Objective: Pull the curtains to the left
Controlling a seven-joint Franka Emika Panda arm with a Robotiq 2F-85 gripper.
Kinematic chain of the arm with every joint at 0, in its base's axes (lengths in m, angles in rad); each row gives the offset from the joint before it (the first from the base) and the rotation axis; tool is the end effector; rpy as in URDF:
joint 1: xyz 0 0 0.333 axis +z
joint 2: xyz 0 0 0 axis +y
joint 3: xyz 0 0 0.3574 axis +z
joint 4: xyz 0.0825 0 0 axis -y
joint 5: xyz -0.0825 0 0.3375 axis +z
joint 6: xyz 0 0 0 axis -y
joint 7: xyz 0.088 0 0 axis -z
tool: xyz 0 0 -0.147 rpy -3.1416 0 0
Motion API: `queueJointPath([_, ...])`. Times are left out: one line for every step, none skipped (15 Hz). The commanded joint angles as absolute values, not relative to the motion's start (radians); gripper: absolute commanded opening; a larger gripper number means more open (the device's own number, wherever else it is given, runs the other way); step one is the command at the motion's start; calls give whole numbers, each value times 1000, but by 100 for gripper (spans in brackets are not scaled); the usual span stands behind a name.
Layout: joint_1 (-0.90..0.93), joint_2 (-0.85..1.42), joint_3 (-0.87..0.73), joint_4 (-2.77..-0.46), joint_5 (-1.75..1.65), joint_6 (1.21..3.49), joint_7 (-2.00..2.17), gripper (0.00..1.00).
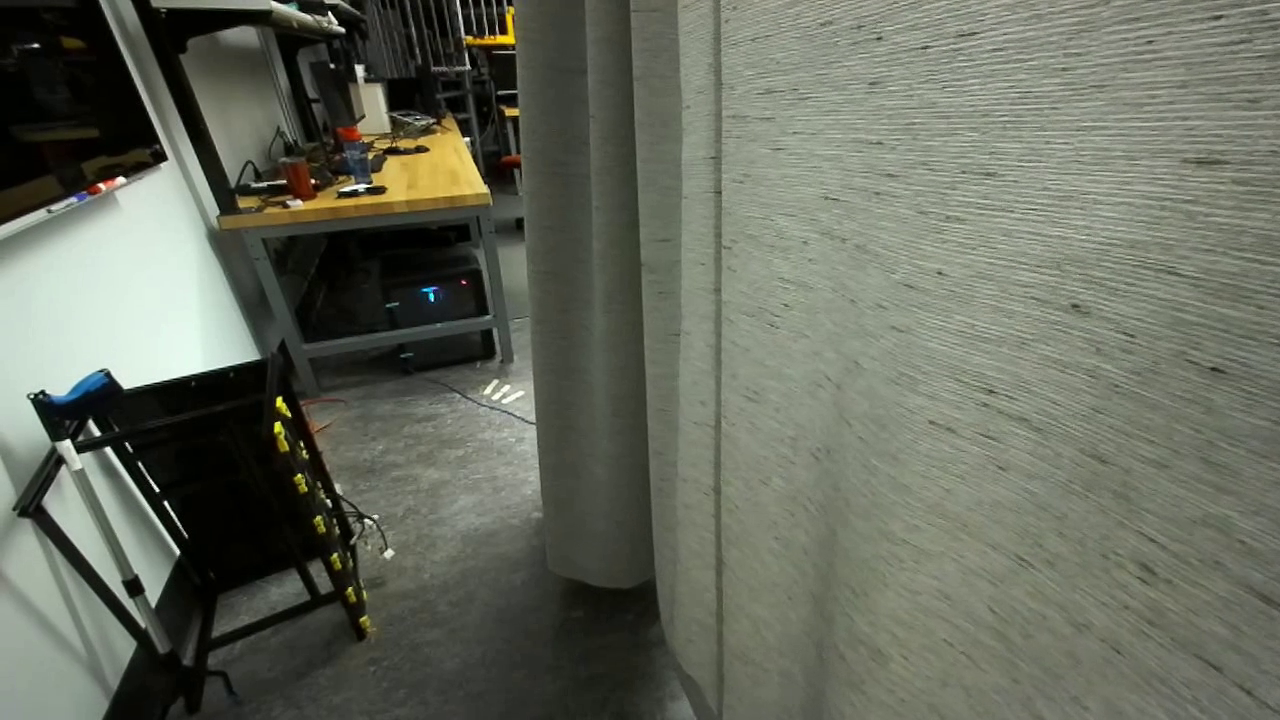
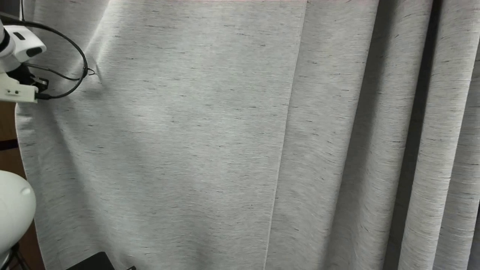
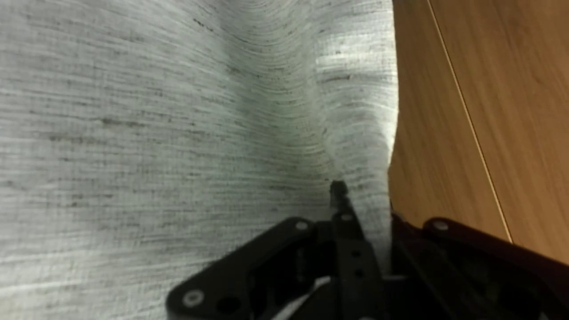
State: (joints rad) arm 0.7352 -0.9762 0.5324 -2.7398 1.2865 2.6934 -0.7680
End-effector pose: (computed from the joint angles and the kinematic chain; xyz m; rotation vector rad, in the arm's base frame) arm 0.0650 0.2886 0.5543 -1.9057 -1.1774 -0.9376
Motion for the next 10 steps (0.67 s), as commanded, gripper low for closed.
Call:
queueJointPath([756,-981,587,-2771,1292,2654,-753,0])
queueJointPath([754,-982,592,-2769,1295,2655,-756,0])
queueJointPath([754,-984,596,-2769,1298,2660,-760,0])
queueJointPath([753,-987,600,-2769,1299,2662,-762,0])
queueJointPath([751,-989,603,-2768,1297,2662,-762,0])
queueJointPath([745,-991,607,-2768,1288,2655,-753,0])
queueJointPath([739,-993,612,-2768,1280,2649,-740,0])
queueJointPath([726,-996,618,-2768,1260,2635,-718,27])
queueJointPath([718,-995,621,-2765,1249,2623,-708,29])
queueJointPath([697,-976,638,-2747,1243,2594,-703,35])
